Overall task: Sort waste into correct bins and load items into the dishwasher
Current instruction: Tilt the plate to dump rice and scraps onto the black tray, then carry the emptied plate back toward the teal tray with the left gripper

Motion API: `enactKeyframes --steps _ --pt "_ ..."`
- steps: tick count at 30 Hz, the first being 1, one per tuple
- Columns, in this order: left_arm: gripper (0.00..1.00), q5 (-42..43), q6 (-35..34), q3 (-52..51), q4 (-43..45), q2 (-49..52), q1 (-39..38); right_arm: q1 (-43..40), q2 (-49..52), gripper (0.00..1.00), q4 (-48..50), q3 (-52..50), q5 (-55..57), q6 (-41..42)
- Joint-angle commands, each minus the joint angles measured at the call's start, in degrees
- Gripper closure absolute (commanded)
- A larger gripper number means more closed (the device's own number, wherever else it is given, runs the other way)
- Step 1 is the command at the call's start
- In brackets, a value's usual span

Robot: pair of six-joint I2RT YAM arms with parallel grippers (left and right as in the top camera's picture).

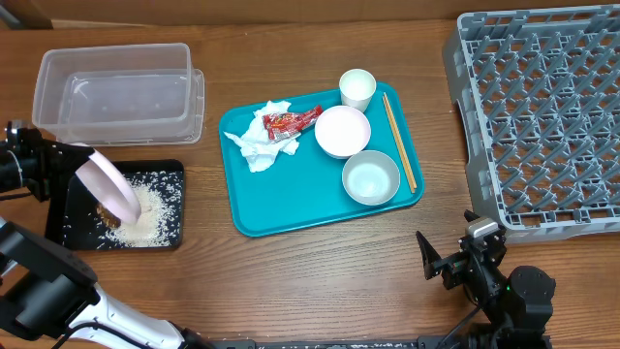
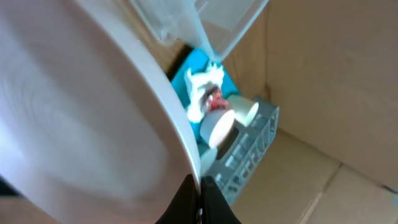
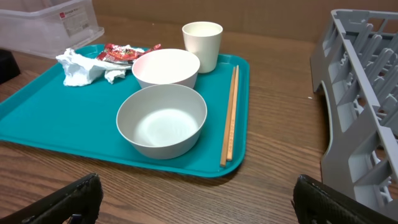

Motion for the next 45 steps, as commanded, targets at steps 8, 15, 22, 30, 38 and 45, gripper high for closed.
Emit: enactKeyframes --steps 8,15,22,30,38,45 --pt "0.96 10.38 10.32 -0.9 -1.25 -1.18 -0.59 0.26 -0.68 0.0 -0.02 -0.35 0.15 -0.17" --pt "0.96 10.49 10.38 -2.23 -4.2 -1.53 -1.4 0.26 -0.68 0.0 -0.02 -0.35 0.15 -0.2" --pt "0.96 6.6 8.48 -2.6 -4.2 -2.43 -9.33 0.26 -0.68 0.0 -0.02 -0.35 0.15 -0.17" --pt "0.96 6.16 5.05 -2.58 -4.17 -5.9 -28.52 0.26 -0.68 0.0 -0.02 -0.35 0.15 -0.2" --pt "0.96 3.61 2.71 -2.58 -2.91 -6.67 -41.48 0.26 -0.68 0.0 -0.02 -0.35 0.15 -0.2" --pt "0.96 -15.28 -9.53 -2.6 5.27 -6.64 -56.96 0.26 -0.68 0.0 -0.02 -0.35 0.15 -0.17"
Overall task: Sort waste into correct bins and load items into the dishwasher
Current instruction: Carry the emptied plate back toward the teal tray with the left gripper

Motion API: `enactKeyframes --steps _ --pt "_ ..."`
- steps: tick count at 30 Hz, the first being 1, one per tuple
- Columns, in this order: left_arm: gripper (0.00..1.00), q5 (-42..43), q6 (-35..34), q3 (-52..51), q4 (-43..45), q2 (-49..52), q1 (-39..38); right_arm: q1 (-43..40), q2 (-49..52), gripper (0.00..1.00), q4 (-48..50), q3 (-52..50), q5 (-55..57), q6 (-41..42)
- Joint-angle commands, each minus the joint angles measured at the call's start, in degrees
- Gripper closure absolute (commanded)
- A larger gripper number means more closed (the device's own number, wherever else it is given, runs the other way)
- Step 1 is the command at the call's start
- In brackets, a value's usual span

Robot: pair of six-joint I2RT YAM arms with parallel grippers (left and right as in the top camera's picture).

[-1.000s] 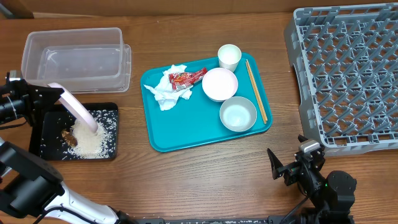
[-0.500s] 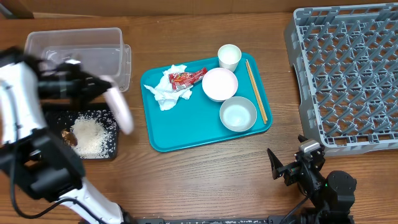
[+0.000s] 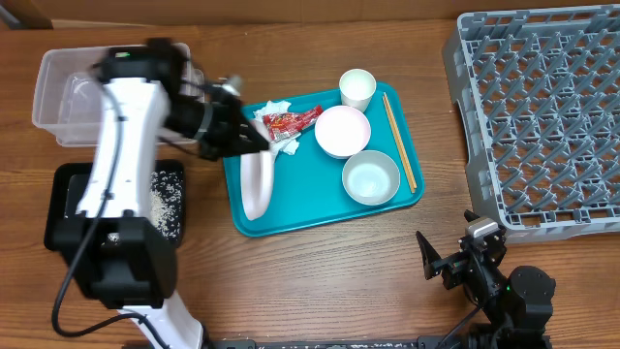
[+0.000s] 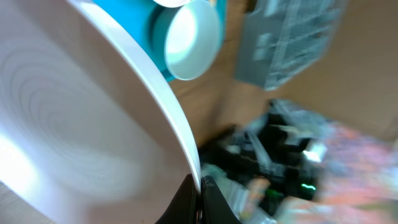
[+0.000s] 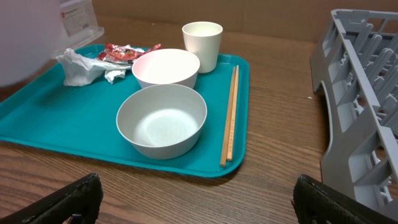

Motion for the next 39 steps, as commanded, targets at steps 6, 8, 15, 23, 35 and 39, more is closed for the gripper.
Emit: enactKeyframes --steps 6,8,15,23,35,39 --pt "0.96 -32.22 -16.96 -0.35 10.58 -1.22 -21.33 0.26 -0.68 0.0 -0.02 -0.35 0.13 -0.17" --pt "0.96 -39.63 -19.52 -0.35 11.82 -0.96 -25.33 0.26 -0.68 0.0 -0.02 -0.35 0.13 -0.17" --pt "0.96 -51.19 -27.63 -0.39 12.0 1.6 -35.41 0.26 -0.68 0.0 -0.02 -0.35 0.13 -0.17" --pt "0.96 -54.69 -30.25 -0.39 14.91 7.56 -36.3 0.26 -0.68 0.0 -0.02 -0.35 0.13 -0.17" --pt "0.96 -57.64 -30.71 -0.39 17.09 16.63 -36.26 0.26 -0.68 0.0 -0.02 -0.35 0.13 -0.2" --pt "0.96 -58.51 -30.71 -0.39 17.14 18.34 -36.26 0.26 -0.68 0.0 -0.02 -0.35 0.13 -0.17"
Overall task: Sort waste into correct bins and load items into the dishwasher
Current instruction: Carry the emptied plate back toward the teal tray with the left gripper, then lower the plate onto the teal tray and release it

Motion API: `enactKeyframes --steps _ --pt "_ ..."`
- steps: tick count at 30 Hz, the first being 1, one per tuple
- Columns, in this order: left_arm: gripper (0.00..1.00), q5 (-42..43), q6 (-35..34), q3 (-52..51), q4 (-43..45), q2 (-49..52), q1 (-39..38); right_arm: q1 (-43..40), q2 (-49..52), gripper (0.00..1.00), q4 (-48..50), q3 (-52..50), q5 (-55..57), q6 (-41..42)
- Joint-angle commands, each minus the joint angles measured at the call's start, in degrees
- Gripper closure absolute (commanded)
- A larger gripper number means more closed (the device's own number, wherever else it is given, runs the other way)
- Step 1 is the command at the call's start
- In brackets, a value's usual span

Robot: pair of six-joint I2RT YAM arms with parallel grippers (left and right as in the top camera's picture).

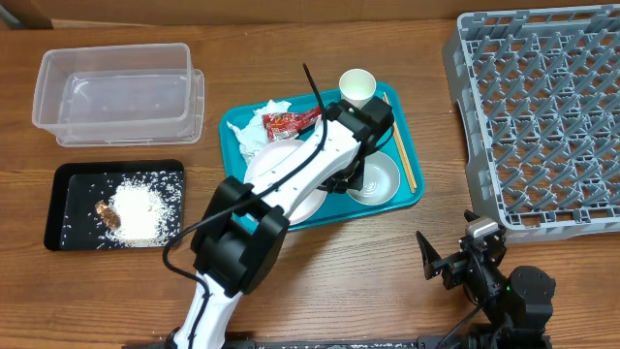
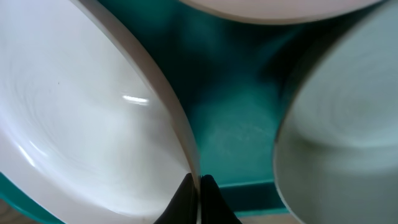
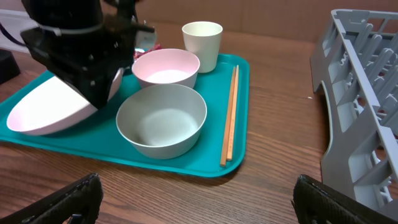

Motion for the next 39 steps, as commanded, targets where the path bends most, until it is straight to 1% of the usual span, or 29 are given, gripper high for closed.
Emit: enactKeyframes --steps 1,7,17,21,26,33,39 --pt "0.96 -2.56 -1.33 -0.24 -0.07 1.77 0.28 0.26 -0.68 0.0 0.0 -0.35 0.15 -0.15" --pt "0.96 -2.49 -1.38 -0.24 -0.5 3.21 0.28 0.26 -0.68 0.0 0.0 -0.35 0.15 -0.15" --pt "0.96 -2.27 -5.75 -0.42 -2.36 4.15 0.22 0.26 -0.68 0.0 0.0 -0.35 0.15 -0.15" --pt "0.96 -2.54 -6.21 -1.2 -1.29 4.15 0.22 0.26 -0.68 0.0 0.0 -0.35 0.15 -0.15" --pt "0.96 -2.56 -6.21 -3.58 -0.81 4.15 0.24 0.26 -0.68 0.0 0.0 -0.35 0.15 -0.15" --pt "0.95 -2.56 -6.19 -10.86 2.75 4.15 0.46 0.26 -0.68 0.0 0.0 -0.35 0.15 -0.15" --pt "0.95 -2.58 -6.01 -10.82 2.36 4.15 1.05 0.26 -0.68 0.0 0.0 -0.35 0.15 -0.15"
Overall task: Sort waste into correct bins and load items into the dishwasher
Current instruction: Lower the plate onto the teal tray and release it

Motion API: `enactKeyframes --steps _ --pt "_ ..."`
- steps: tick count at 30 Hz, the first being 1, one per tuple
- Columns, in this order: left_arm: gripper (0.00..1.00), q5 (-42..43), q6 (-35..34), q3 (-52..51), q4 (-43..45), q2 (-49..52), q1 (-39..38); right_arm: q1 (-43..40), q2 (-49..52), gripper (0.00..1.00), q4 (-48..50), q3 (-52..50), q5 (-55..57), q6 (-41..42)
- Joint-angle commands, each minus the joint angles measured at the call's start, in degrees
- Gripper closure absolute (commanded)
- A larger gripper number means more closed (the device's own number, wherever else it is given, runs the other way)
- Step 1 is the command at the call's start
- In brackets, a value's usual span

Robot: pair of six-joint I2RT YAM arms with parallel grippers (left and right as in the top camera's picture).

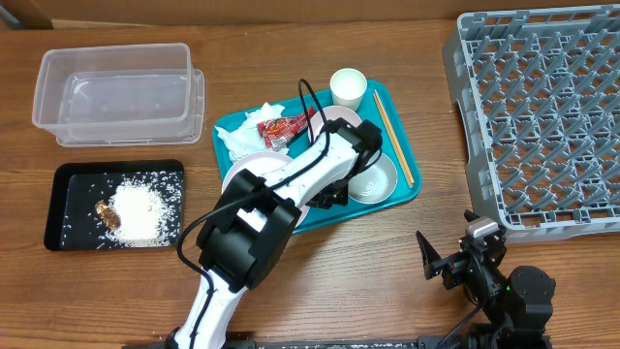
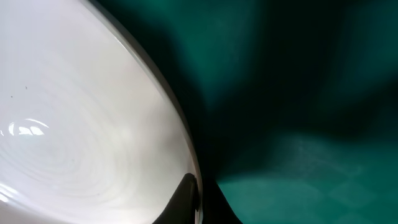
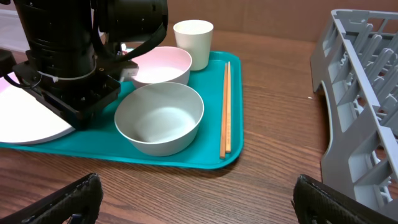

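A white plate (image 1: 244, 171) lies low on the left half of the teal tray (image 1: 320, 215). My left gripper (image 2: 199, 194) is shut on the plate's right rim (image 2: 81, 124), next to the grey bowl (image 1: 374, 178). The left arm hides part of a pink bowl (image 3: 160, 65). A white cup (image 1: 348, 88) and chopsticks (image 1: 392, 142) stand and lie on the tray's right. A crumpled napkin (image 1: 242, 139) and red wrapper (image 1: 288, 125) lie at the tray's back left. My right gripper (image 3: 199, 208) is open over bare table near the front edge.
The grey dish rack (image 1: 542, 116) fills the right side. A clear plastic bin (image 1: 116, 92) stands at the back left. In front of it is a black tray (image 1: 68, 184) with rice and food scraps. The left arm (image 3: 81, 68) stands over the tray.
The plate has gone from tilted beside the grey bowl to low on the tray's left half, still gripped. The tray with its load has shifted a little to the left. The right arm is unchanged.
My left gripper first held the plate tilted over the black tray, rice lying below. Then it held the plate on edge over the teal tray's left side. Then the plate leaned on the tray beside the grey bowl, and now it lies low there.
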Motion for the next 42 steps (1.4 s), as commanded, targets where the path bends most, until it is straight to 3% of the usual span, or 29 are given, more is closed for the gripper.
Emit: enactKeyframes --steps 1,10,21,38,42 --pt "0.95 2.23 -2.03 -2.36 0.52 2.19 0.79 0.26 -0.68 0.0 -0.02 -0.35 0.15 -0.17" --pt "0.96 2.32 -1.81 4.72 -3.85 2.12 0.79 0.26 -0.68 0.0 -0.02 -0.35 0.15 -0.2" --pt "0.8 3.15 -1.81 15.04 -10.54 2.12 0.79 0.26 -0.68 0.0 -0.02 -0.35 0.15 -0.17" --pt "0.8 5.84 -0.94 35.82 -26.56 1.33 3.39 0.26 -0.68 0.0 -0.02 -0.35 0.15 -0.17" --pt "0.73 6.67 -1.68 36.68 -26.56 -1.99 5.35 0.26 -0.68 0.0 -0.02 -0.35 0.15 -0.17"
